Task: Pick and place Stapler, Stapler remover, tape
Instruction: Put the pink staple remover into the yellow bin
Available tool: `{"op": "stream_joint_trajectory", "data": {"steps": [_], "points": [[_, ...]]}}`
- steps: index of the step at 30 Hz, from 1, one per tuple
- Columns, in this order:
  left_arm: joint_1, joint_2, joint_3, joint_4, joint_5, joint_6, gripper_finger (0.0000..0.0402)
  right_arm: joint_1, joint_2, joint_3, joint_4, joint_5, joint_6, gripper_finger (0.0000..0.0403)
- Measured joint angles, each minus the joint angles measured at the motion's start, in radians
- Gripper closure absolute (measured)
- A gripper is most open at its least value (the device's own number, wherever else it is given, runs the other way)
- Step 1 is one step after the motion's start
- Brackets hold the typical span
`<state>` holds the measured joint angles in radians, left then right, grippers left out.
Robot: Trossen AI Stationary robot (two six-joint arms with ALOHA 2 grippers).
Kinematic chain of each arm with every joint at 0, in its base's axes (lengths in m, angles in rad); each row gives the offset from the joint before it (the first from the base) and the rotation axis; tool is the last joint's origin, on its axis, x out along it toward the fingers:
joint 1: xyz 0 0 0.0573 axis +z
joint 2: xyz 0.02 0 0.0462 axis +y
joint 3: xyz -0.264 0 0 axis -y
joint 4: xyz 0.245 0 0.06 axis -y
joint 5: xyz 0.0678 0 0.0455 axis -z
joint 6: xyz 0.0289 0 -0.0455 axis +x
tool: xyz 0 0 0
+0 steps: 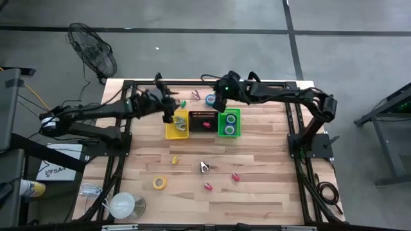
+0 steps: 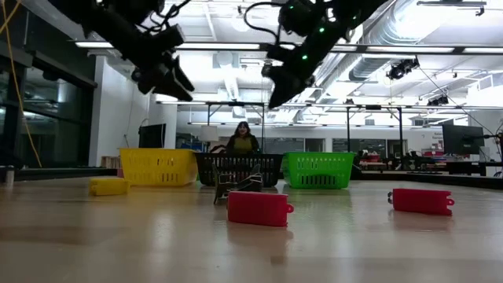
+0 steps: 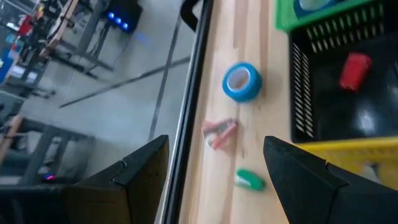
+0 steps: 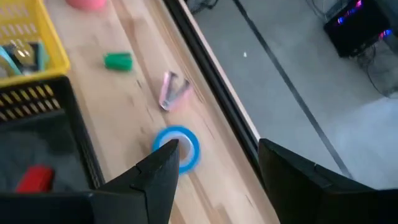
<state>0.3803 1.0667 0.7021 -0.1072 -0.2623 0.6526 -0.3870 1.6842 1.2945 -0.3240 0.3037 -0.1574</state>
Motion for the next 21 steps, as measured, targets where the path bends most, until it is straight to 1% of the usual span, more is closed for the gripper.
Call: {"op": "stream_joint_trajectory", "data": {"steps": [4,7,11,13,17,21], "points": [[0.145,0.047,0.029,0.025,0.18,0.011,0.0145,-0.043,-0.057,0.0,-0.11,-0.044,0.001,0.0194],[0.206,0.134,0.098,0.028,0.254,0.034,0.0145,-0.076,-0.073,0.0,-0.162,-0.069,0.014,0.0194],[0.239,0.305,0.253,-0.037,0.331,0.088,0.0145,-0.101,-0.077,0.0,-0.231,-0.072,0.017,0.0194],[0.245,0.398,0.352,-0.101,0.356,0.131,0.0145,-0.108,-0.077,0.0,-0.273,-0.073,0.018,0.0194],[0.255,0.574,0.555,-0.322,0.371,0.226,0.0145,-0.111,-0.077,0.0,-0.369,-0.073,0.017,0.0194],[0.255,0.703,0.699,-0.485,0.376,0.346,0.0145,-0.111,-0.077,0.0,-0.467,-0.077,0.005,0.0194]]}}
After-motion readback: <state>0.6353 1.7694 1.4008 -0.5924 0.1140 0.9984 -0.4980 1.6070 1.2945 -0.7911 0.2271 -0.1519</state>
